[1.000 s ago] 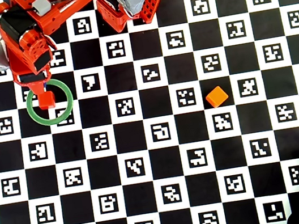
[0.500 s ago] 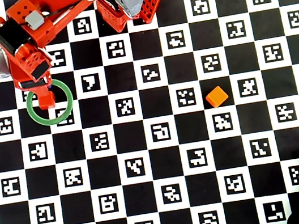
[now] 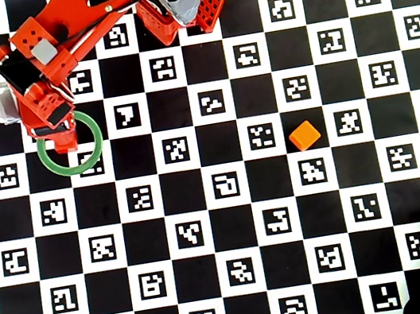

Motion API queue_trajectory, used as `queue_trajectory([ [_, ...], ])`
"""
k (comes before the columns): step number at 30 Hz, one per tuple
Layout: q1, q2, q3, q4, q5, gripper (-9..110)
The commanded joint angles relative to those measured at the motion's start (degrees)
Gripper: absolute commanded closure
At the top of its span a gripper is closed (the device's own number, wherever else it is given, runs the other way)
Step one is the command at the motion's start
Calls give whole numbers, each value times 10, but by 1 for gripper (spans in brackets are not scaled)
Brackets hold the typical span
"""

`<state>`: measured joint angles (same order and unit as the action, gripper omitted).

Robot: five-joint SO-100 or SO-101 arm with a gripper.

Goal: Grab the red cube then put it in the green circle then put the blue cube on top and finally the orange cube on top

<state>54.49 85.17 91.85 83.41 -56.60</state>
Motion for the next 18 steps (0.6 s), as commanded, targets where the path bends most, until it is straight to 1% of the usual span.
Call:
queue_trajectory([
  [1, 10, 69, -4, -16, -3, 97],
  [18, 9, 71, 11, -83, 24, 97],
])
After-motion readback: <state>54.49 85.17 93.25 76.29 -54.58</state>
